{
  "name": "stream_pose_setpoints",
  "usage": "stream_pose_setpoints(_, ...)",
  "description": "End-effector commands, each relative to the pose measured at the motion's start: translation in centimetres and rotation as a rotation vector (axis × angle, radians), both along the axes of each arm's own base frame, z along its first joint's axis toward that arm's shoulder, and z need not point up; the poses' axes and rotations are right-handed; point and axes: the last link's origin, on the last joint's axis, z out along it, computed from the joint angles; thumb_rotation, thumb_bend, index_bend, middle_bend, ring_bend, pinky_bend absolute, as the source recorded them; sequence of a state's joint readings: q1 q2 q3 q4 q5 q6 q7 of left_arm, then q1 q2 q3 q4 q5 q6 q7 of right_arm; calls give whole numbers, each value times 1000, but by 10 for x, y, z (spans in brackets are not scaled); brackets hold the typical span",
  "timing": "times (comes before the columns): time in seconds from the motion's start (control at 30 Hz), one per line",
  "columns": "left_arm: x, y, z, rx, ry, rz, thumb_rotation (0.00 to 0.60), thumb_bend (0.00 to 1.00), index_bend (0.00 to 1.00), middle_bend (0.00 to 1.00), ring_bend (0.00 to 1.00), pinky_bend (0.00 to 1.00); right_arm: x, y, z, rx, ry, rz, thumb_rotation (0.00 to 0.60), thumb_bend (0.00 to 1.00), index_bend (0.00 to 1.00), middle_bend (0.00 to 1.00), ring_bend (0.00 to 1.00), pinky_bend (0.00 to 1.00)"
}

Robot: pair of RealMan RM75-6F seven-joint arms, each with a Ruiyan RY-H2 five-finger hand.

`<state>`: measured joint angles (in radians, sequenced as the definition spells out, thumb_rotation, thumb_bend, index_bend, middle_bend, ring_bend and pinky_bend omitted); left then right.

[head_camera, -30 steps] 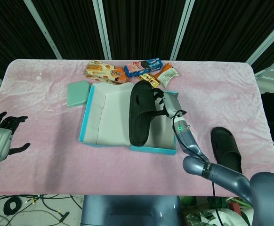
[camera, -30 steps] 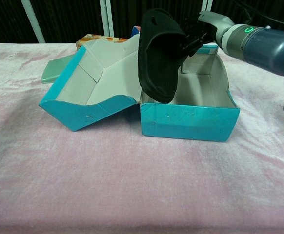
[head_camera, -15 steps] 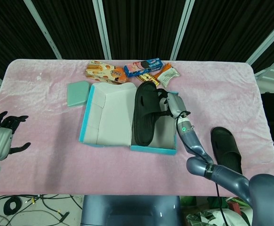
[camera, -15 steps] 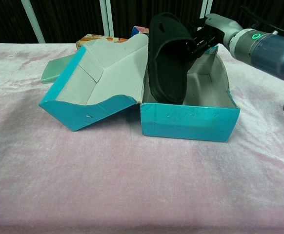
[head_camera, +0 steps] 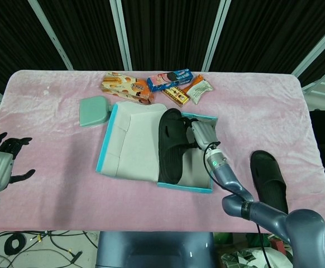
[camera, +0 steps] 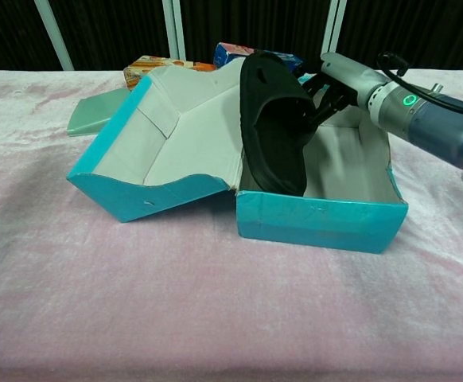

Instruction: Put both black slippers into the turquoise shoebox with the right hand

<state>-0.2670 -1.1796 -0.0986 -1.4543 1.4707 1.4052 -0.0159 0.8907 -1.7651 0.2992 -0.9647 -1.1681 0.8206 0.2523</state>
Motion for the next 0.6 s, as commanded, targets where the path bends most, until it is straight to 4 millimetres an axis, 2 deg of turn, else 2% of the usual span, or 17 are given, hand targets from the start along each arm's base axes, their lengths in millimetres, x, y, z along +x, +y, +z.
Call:
stream_pose_setpoints(0.03,0,0,0,2,-2,-1,600,0,201,302,217,104,2,0,1,-16,40,30,600,130,554,529,307,398)
stream_pose_setpoints(0.27,-1,0,0,1,-5,0,600,0,201,302,217,104,-2,5,2,-9,129,65,600,129,560,530,284,348)
stream_pose_setpoints(0.6,1,0,1,7,-10,-4,600,0,201,300,217,104,2,15,5,105,230,113,600,125,580,609,278,237)
